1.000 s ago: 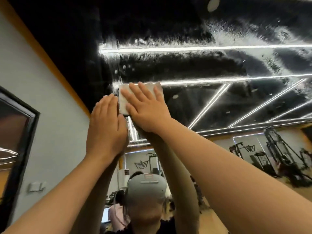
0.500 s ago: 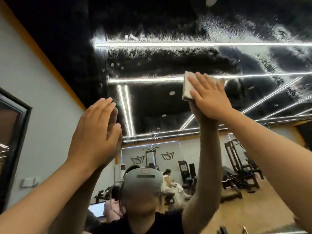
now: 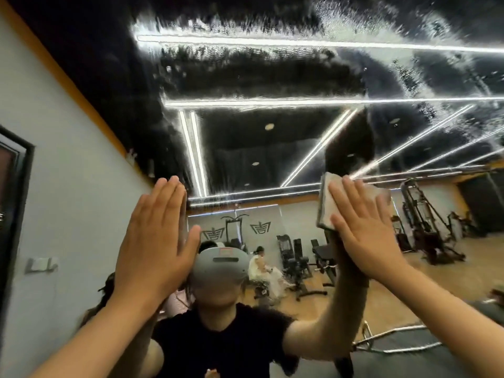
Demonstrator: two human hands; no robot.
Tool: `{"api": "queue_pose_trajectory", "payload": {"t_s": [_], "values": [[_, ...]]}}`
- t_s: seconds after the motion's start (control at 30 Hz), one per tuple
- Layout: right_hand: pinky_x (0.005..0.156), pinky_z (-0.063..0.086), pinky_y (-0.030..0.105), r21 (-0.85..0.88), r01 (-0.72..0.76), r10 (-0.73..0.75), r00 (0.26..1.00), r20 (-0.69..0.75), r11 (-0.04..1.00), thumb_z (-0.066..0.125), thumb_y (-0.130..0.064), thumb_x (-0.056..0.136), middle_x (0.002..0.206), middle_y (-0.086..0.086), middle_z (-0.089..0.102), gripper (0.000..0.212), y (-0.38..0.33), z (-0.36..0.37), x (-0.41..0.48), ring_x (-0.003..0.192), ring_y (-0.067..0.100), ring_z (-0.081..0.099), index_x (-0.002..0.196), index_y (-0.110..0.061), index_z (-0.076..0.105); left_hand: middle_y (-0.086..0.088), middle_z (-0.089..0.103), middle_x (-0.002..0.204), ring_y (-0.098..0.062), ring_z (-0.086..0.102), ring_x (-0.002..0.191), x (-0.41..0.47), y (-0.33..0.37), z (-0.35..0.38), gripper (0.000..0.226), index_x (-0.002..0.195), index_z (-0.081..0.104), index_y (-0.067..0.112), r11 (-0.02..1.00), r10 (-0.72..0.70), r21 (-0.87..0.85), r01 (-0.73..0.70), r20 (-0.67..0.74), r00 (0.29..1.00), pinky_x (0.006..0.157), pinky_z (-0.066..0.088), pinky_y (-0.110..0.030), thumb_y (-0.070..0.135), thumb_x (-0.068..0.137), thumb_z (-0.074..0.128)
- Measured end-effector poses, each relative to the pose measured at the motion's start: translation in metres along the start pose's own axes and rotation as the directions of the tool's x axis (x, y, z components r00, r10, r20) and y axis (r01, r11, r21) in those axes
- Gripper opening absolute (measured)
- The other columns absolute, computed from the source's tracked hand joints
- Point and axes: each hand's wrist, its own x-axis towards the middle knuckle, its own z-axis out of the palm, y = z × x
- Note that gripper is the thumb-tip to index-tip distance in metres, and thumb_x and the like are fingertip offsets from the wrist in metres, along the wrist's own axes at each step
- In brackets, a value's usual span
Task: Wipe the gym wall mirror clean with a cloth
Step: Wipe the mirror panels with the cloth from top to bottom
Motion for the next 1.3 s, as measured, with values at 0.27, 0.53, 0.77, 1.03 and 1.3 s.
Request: {"api": "queue_pose_trajectory", "payload": {"t_s": [0.27, 0.53, 0.77, 1.03, 1.3], "values": [[0.123, -0.006, 0.045, -0.042, 0.022, -0.024, 0.999, -0.043, 0.999, 0.013, -0.05, 0.103, 0.166, -0.007, -0.004, 0.056, -0.022, 0.013, -0.006, 0.152, 0.011, -0.013, 0.156, -0.041, -0.002, -0.008, 0.02, 0.163, -0.021, 0.013, 0.152, -0.001, 0.002, -0.002, 0.074, 0.156, 0.021, 0.008, 1.0, 0.017, 0.02, -0.017, 0.014, 1.0, 0.123, -0.003, -0.028, 0.049, 0.095, 0.03], [0.12, -0.01, 0.048, -0.066, -0.038, 0.041, 0.999, 0.033, 0.997, 0.018, -0.041, 0.107, 0.167, -0.004, -0.009, 0.054, -0.034, -0.035, 0.187, 0.152, 0.017, -0.012, 0.157, -0.037, -0.002, -0.005, 0.022, 0.163, -0.016, 0.013, 0.151, -0.002, -0.001, 0.003, 0.068, 0.156, 0.024, 0.011, 0.999, 0.028, -0.031, -0.029, -0.027, 0.999, 0.122, -0.001, -0.028, 0.042, 0.096, 0.03], [0.121, -0.012, 0.048, -0.086, 0.053, -0.052, 0.998, 0.022, 0.995, 0.013, -0.046, 0.105, 0.166, -0.005, -0.011, 0.055, -0.063, -0.013, 0.131, 0.151, 0.014, -0.016, 0.157, -0.036, -0.004, -0.01, 0.025, 0.162, -0.021, 0.018, 0.15, -0.002, -0.004, 0.008, 0.066, 0.154, 0.027, 0.005, 0.997, 0.046, -0.052, -0.049, -0.057, 0.997, 0.122, 0.005, -0.034, 0.036, 0.096, 0.03], [0.121, -0.005, 0.048, -0.098, 0.245, -0.236, 0.967, 0.1, 0.965, 0.015, -0.048, 0.105, 0.167, -0.006, -0.008, 0.057, -0.111, 0.028, -0.052, 0.154, 0.02, -0.008, 0.158, -0.037, -0.005, -0.012, 0.02, 0.163, -0.022, 0.013, 0.152, -0.005, -0.003, 0.01, 0.07, 0.155, 0.022, 0.004, 0.992, 0.034, -0.117, -0.044, -0.08, 0.996, 0.124, 0.012, -0.043, 0.045, 0.098, 0.021], [0.12, -0.016, 0.038, -0.092, 0.219, -0.206, 0.969, 0.135, 0.971, 0.017, -0.05, 0.104, 0.164, -0.014, -0.016, 0.058, -0.118, 0.025, -0.045, 0.152, 0.014, -0.016, 0.155, -0.042, -0.008, -0.012, 0.02, 0.163, -0.023, 0.014, 0.152, -0.006, -0.004, 0.013, 0.065, 0.153, 0.014, 0.007, 0.99, 0.044, -0.124, -0.059, -0.119, 0.992, 0.124, 0.012, -0.042, 0.041, 0.097, 0.02]]}}
